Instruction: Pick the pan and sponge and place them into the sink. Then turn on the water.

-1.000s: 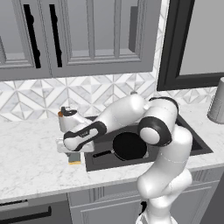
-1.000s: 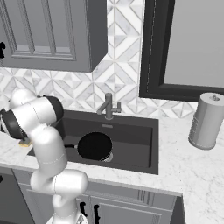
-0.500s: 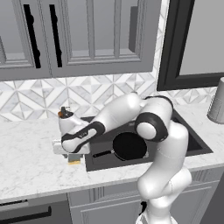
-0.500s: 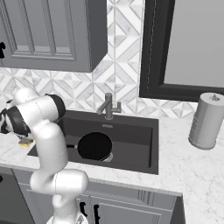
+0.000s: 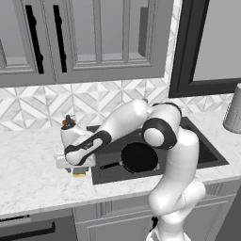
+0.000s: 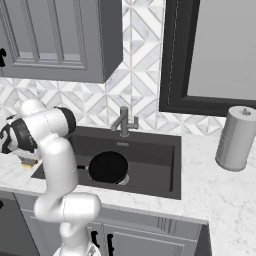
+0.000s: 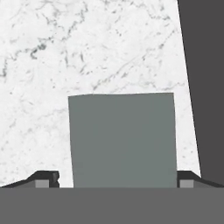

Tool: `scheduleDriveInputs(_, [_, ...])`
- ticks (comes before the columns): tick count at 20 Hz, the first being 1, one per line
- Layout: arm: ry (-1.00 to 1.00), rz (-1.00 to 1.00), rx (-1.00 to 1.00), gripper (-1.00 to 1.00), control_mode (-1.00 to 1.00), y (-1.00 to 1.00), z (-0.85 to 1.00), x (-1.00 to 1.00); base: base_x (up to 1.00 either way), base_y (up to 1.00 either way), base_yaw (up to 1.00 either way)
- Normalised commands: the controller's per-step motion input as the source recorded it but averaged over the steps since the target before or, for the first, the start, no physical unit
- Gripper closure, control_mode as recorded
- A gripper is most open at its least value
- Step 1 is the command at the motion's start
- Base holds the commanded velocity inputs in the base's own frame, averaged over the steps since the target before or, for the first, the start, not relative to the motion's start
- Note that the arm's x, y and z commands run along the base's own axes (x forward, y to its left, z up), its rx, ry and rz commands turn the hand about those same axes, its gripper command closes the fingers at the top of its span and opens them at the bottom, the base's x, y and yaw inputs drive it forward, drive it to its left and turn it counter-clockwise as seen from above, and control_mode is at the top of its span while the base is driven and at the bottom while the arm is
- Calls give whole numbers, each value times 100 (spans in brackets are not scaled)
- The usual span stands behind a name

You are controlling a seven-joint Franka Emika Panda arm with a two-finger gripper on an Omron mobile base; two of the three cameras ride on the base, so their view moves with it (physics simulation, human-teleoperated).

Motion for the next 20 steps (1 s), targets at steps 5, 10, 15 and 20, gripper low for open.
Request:
scheduleDriveInputs(5, [0, 7, 0, -100, -100, -10, -69, -3, 0, 0, 0])
scheduleDriveInputs(10, [0, 1, 4, 100, -100, -34, -93, -18, 0, 0, 0])
scheduleDriveInputs(15, [0, 0, 5, 100, -100, -34, -57, -4, 0, 0, 0])
scheduleDriveInputs(20, [-11, 0, 1, 100, -100, -43, 26, -16, 0, 0, 0])
